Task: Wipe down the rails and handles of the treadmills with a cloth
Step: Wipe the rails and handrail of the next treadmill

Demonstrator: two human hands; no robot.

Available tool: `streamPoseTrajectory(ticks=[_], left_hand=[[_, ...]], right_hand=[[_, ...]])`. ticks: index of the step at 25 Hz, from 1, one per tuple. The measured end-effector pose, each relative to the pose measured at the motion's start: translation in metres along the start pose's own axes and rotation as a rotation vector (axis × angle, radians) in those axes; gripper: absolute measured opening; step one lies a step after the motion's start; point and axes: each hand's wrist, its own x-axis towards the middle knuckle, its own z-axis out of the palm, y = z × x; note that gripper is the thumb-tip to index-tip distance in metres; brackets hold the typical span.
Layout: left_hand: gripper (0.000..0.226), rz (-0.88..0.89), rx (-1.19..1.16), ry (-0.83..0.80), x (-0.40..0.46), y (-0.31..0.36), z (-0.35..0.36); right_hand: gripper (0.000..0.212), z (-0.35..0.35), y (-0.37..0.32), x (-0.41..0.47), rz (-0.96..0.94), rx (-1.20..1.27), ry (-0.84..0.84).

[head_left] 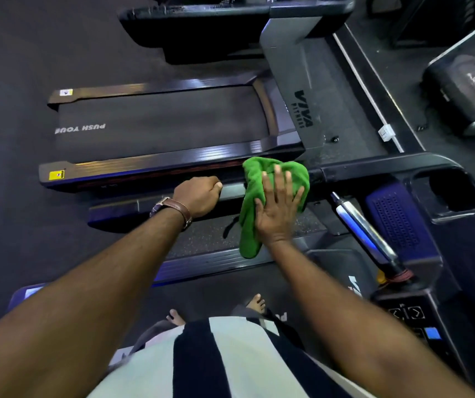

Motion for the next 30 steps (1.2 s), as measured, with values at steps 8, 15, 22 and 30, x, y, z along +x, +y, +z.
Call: streamPoseTrajectory(ticks=[8,15,22,30], left_hand=[[0.033,0.067,0.066,0.044,-0.001,-0.002,0.006],[0.034,0.045,0.065,0.034,0.005,0.000,0.007],[0.040,0.017,0.087,0.003,0.007,0.006,0.004],[0.041,-0.017,0.060,-0.032,0.012,0.015,0.002]], right_hand=[[0.054,0.013,-0.059,0.035,1.666,1.754,0.453],[0.051,0.000,-0.087,0.010,0.364,0.268,0.018],[0.058,-0.027,-0.044,0.105,0.202,-0.221,-0.679],[0.055,-0.020,-0.014,0.164,0.084,-0.155,-1.344]])
